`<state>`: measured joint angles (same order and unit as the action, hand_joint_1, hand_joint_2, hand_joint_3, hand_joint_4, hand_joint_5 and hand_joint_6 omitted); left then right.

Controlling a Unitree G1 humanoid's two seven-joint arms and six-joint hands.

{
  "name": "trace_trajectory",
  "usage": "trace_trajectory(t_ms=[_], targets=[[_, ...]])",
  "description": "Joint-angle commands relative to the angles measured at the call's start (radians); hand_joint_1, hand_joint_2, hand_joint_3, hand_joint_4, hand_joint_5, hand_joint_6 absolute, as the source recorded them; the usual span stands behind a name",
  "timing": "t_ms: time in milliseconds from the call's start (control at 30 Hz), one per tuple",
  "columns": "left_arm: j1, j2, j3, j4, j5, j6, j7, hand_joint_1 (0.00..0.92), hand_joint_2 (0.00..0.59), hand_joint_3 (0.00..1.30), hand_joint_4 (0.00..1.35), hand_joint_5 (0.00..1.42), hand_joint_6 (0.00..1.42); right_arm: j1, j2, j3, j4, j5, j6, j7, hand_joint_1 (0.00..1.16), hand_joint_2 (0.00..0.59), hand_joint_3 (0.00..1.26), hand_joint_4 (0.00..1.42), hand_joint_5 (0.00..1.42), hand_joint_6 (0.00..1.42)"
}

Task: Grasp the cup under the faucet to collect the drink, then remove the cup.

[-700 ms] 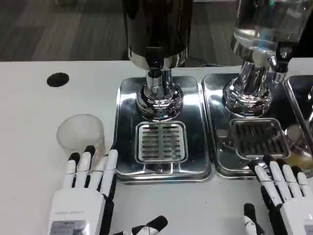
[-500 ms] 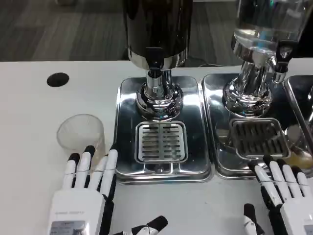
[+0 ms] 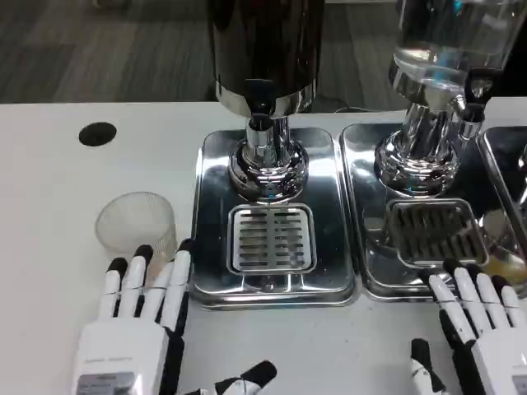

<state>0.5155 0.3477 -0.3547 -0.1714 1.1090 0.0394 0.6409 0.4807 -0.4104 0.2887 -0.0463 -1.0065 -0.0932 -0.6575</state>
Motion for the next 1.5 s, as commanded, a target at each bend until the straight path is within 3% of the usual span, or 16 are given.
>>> trace_trajectory(t_ms=[33,333,600,767,1000,1300,1500], targets=[[0.001,0.032,0.035,0.012,-0.031,-0.044,0.034,0.0,0.091,0.0,0.0,0.0,0.0,0.026,0.001,-0.002,-0.053,-0.026,0.027,0.011,0.22,0.513,0.1,0.0,0.0,0.0],[0.006,0.047,0.09,-0.028,-0.059,-0.083,0.036,0.0,0.079,0.0,0.0,0.0,0.0,0.047,0.013,-0.008,-0.062,-0.022,0.039,-0.001,0.22,0.505,0.1,0.0,0.0,0.0],[0.018,0.024,0.231,-0.038,-0.218,-0.125,0.037,0.0,0.045,0.01,0.0,0.01,0.0,0.052,0.007,-0.021,-0.058,-0.009,0.026,-0.006,0.22,0.504,0.1,0.0,0.0,0.0],[-0.025,0.021,0.317,-0.042,-0.327,-0.105,-0.06,0.0,0.033,0.02,0.0,0.07,0.06,0.047,0.008,-0.019,-0.05,-0.002,0.02,-0.007,0.22,0.504,0.1,0.0,0.0,0.0],[-0.19,0.031,0.357,0.045,-0.412,-0.046,-0.237,0.0,0.026,0.0,0.0,0.0,0.01,0.052,0.013,-0.02,-0.041,0.005,0.013,-0.015,0.22,0.504,0.1,0.0,0.0,0.0],[-0.334,-0.006,0.307,0.151,-0.384,0.033,-0.274,0.0,0.02,0.0,0.0,0.04,0.04,0.064,0.021,-0.015,-0.048,-0.003,0.017,-0.024,0.22,0.504,0.1,0.0,0.0,0.0],[-0.378,-0.013,0.259,0.231,-0.363,0.073,-0.269,0.0,0.016,0.0,0.0,0.06,0.06,0.078,0.0,-0.026,-0.081,-0.027,0.022,-0.018,0.22,0.504,0.1,0.0,0.0,0.0]])
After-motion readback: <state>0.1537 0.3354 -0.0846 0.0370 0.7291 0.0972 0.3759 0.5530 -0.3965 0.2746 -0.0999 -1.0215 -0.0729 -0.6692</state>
